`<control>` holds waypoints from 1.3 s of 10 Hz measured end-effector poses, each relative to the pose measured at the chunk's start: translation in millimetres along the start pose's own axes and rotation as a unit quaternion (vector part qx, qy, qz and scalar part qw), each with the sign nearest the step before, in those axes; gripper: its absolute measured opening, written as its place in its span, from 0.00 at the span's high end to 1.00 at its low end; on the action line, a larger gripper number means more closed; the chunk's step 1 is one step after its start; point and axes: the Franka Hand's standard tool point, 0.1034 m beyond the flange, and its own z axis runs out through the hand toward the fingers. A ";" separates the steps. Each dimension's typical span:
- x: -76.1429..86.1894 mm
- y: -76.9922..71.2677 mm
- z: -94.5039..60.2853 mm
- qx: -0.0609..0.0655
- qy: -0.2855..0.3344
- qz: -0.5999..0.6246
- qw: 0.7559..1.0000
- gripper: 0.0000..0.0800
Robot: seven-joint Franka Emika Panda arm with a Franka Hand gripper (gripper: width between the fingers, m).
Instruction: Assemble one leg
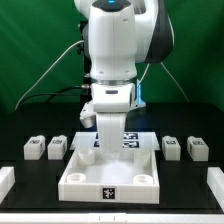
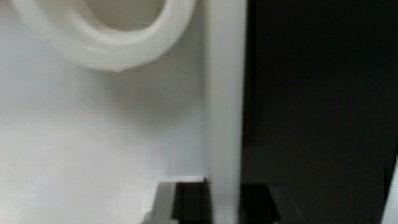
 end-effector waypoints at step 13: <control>85.1 64.7 -1.5 -0.021 0.029 0.008 0.999 0.72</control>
Offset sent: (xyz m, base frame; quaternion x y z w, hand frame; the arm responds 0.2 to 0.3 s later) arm 0.0408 0.0491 -0.0034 -0.0154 0.0207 -0.0120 0.9996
